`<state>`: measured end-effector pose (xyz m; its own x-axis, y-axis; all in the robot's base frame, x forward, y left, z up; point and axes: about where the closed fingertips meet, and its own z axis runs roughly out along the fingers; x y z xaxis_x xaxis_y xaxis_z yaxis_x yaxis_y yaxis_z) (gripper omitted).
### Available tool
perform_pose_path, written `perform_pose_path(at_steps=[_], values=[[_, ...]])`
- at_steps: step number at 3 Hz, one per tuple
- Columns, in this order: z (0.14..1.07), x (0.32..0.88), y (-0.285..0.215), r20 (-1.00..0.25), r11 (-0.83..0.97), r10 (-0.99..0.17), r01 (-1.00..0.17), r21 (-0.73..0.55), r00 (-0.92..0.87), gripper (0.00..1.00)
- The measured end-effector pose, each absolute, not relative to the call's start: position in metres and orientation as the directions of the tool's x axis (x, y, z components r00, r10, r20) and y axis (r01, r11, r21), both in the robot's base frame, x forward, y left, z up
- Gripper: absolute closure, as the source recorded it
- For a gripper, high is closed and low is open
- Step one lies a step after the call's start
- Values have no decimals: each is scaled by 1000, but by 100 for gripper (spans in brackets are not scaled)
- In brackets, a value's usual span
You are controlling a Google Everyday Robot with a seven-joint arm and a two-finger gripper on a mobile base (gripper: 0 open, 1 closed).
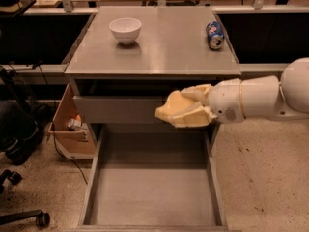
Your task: Place sponge into middle drawer
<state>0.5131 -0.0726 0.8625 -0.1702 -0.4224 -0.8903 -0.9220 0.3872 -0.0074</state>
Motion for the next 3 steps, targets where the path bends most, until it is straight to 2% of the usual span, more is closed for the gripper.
perform_pose_path(at_steps=[1, 3], values=[[815, 489, -91, -862, 400, -467, -917, -6, -198, 100], [793, 483, -92, -854, 388, -492, -921, -38, -172, 100]])
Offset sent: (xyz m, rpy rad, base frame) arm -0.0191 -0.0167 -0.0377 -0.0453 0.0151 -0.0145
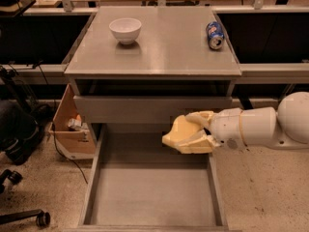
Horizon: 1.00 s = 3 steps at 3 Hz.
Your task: Place sponge into middle drawer
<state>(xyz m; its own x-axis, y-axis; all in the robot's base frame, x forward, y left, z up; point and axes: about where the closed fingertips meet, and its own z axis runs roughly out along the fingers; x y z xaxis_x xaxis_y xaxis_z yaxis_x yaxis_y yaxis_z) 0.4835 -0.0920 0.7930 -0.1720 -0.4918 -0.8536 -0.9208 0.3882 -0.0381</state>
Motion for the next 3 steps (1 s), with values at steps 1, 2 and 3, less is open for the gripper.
perform_pose_path(at_steps=[1, 2, 3], values=[[737, 477, -91, -838, 360, -526, -931, -65, -145, 100], [666, 478, -90, -832, 335, -538, -940, -64, -134, 100], [596, 486, -85, -839, 305, -528, -952, -40, -134, 100]])
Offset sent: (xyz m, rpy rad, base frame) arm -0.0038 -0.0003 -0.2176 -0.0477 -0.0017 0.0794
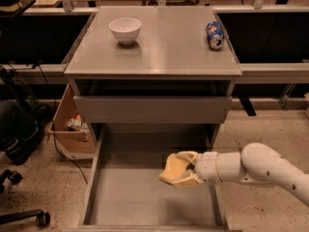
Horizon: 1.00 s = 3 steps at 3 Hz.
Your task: Place sponge into middle drawer
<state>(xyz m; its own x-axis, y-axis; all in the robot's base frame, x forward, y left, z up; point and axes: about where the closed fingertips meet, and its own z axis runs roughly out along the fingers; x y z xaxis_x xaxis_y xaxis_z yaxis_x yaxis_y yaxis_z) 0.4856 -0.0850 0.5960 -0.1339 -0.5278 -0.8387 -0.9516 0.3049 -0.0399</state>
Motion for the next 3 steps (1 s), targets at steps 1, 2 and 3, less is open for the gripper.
perform_pose_path(at_steps=[1, 2, 3], values=[[594, 486, -85, -840, 309, -525, -950, -38, -137, 100], [592, 486, -84, -843, 316, -519, -948, -35, -142, 100], [551, 490, -69, -859, 343, -479, -939, 8, -182, 100]])
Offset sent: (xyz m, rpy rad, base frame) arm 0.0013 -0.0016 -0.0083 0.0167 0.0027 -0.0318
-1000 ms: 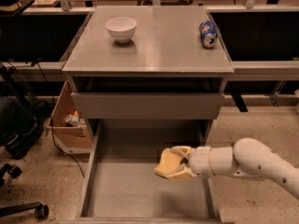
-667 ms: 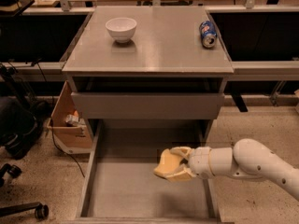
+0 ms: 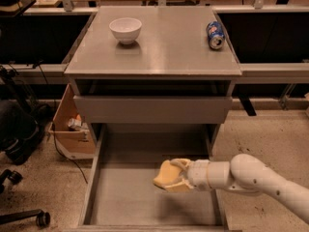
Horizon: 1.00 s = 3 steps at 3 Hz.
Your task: Place sponge into middle drawer
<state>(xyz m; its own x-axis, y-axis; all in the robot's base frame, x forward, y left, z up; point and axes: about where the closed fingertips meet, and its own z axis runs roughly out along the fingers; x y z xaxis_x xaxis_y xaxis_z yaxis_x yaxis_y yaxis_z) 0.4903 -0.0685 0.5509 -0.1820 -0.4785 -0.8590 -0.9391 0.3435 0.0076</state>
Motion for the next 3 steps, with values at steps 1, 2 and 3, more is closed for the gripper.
perform_pose_path(at_steps=[1, 2, 3], values=[[491, 500, -43, -877, 376, -423, -924, 61, -230, 100], [449, 511, -23, -887, 398, -385, -913, 89, -254, 100], [420, 518, -13, -895, 417, -361, -904, 95, -260, 100]])
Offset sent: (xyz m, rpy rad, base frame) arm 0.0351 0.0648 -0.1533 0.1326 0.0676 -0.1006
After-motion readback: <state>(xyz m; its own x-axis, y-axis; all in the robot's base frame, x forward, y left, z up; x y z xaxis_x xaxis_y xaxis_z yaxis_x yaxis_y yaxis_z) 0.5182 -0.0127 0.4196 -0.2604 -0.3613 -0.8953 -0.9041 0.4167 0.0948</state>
